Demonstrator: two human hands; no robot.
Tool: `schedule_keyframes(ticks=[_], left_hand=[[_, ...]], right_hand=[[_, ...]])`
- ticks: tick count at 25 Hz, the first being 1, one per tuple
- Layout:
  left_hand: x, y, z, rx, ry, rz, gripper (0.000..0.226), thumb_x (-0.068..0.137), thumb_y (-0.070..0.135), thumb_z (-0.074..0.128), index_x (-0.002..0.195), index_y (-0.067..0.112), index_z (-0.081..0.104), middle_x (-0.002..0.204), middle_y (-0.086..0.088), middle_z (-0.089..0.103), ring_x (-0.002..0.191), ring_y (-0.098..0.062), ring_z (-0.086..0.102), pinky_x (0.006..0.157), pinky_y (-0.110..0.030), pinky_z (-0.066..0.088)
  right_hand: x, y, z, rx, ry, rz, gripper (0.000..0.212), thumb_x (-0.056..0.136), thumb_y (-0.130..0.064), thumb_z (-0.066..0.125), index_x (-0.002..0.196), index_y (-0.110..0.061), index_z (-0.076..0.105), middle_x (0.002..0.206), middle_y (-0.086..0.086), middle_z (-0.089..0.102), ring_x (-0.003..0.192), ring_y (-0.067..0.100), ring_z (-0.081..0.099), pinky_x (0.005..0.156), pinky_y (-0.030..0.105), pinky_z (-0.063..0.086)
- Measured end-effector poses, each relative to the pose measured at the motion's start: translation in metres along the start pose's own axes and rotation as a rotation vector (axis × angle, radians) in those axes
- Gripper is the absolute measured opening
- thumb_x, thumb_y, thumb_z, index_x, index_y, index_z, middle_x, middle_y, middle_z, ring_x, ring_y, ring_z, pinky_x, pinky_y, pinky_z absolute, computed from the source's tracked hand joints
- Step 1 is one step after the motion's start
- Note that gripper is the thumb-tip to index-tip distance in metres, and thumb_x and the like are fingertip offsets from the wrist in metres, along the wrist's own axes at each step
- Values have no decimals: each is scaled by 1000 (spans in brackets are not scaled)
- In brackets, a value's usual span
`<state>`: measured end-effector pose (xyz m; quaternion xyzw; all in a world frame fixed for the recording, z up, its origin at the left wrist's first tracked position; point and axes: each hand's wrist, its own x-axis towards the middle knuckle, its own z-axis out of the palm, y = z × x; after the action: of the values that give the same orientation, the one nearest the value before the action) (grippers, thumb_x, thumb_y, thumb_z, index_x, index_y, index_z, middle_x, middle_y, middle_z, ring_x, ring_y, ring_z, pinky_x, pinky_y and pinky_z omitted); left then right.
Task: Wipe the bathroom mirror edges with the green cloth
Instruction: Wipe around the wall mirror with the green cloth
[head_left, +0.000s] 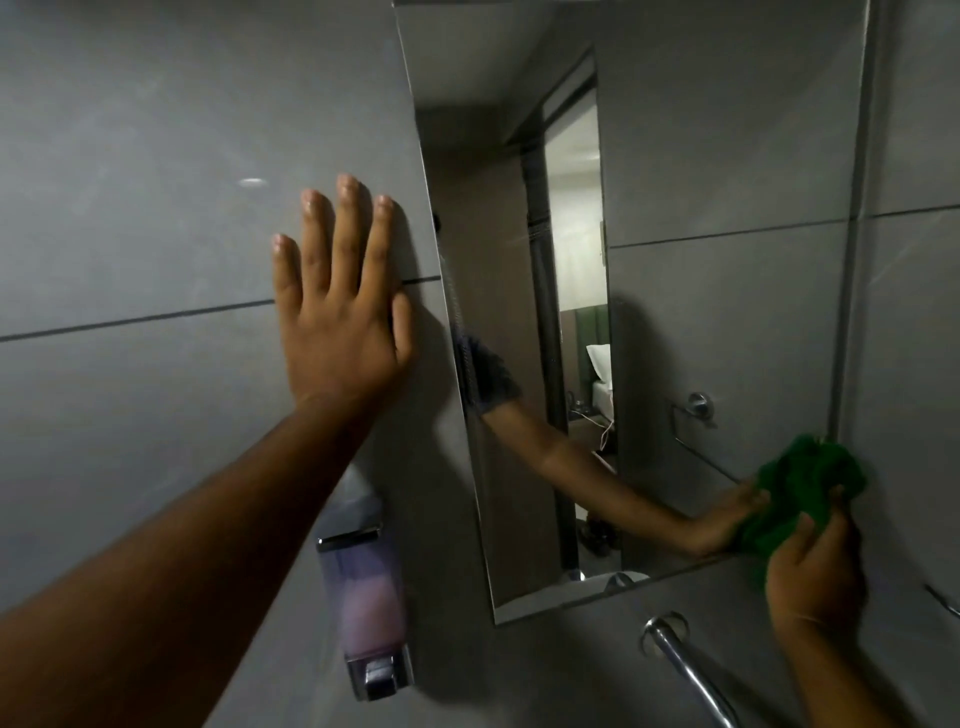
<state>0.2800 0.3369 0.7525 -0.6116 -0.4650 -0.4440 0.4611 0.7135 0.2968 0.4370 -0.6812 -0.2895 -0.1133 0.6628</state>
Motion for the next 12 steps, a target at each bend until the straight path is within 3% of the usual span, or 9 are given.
schedule_keyframes(ticks=[4, 7, 9, 12], left_hand=[[1, 0, -23, -43, -128, 38, 83, 107, 47, 38, 179, 24, 3, 186, -6, -6, 171, -34, -5, 138, -58, 3], [4, -18, -54, -62, -282, 140, 84, 109, 50, 42, 176, 30, -4, 185, -2, -10, 171, -30, -7, 138, -51, 0], [4, -40, -82, -53, -330, 108, 81, 110, 53, 38, 176, 32, -5, 185, -1, -5, 171, -28, -1, 137, -50, 2], [1, -89, -132, -90, -190, -19, 76, 107, 48, 35, 178, 27, 18, 185, -6, 14, 170, -31, 16, 136, -56, 17]], right_hand=[[2, -81, -29, 254, 37, 15, 60, 105, -28, 35, 156, 2, 41, 149, 39, 53, 134, 56, 56, 109, 53, 47], [7, -177, -53, 378, 46, -116, 57, 106, -25, 39, 156, 3, 41, 150, 37, 54, 136, 52, 57, 113, 54, 48], [6, -246, -68, 453, 50, -240, 53, 108, -20, 42, 156, 1, 41, 150, 32, 55, 136, 45, 58, 112, 41, 49], [-21, -354, -90, 598, 24, -464, 51, 110, -19, 42, 160, -10, 36, 161, 19, 49, 146, 29, 51, 114, 13, 43]])
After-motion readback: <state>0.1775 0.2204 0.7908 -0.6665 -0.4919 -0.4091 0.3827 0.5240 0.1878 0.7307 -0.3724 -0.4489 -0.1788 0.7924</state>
